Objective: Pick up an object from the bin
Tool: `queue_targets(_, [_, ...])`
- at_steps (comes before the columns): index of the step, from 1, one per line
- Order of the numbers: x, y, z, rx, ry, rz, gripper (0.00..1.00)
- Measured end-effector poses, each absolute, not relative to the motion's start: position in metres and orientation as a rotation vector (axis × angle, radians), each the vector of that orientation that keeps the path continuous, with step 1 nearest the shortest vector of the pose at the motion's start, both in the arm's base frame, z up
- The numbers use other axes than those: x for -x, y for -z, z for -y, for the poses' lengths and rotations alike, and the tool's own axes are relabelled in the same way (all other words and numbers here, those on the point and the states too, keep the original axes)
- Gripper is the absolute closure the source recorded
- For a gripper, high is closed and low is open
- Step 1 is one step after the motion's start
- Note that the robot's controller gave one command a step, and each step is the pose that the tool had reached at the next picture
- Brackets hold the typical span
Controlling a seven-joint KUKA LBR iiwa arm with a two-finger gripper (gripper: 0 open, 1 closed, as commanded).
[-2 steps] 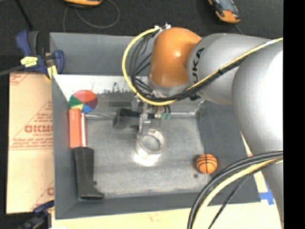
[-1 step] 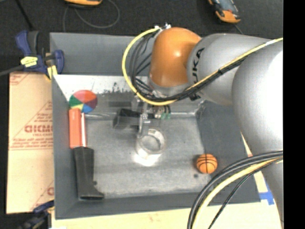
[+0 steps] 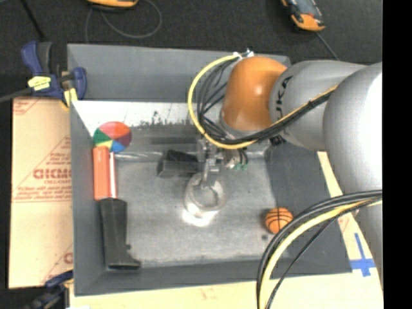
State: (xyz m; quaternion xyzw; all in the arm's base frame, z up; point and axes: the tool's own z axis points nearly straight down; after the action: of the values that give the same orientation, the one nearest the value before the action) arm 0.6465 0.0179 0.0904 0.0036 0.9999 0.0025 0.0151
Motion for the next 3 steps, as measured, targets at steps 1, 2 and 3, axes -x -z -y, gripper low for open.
queue_targets(1, [-0.646,-0.090,-0.018,-0.012,-0.008,-3.111,1.00])
queue_targets(2, [-0.643,-0.117,-0.017,0.112,0.001,-3.144,1.00])
queue_targets(3, [-0.618,-0.163,0.024,0.115,-0.003,-3.141,1.00])
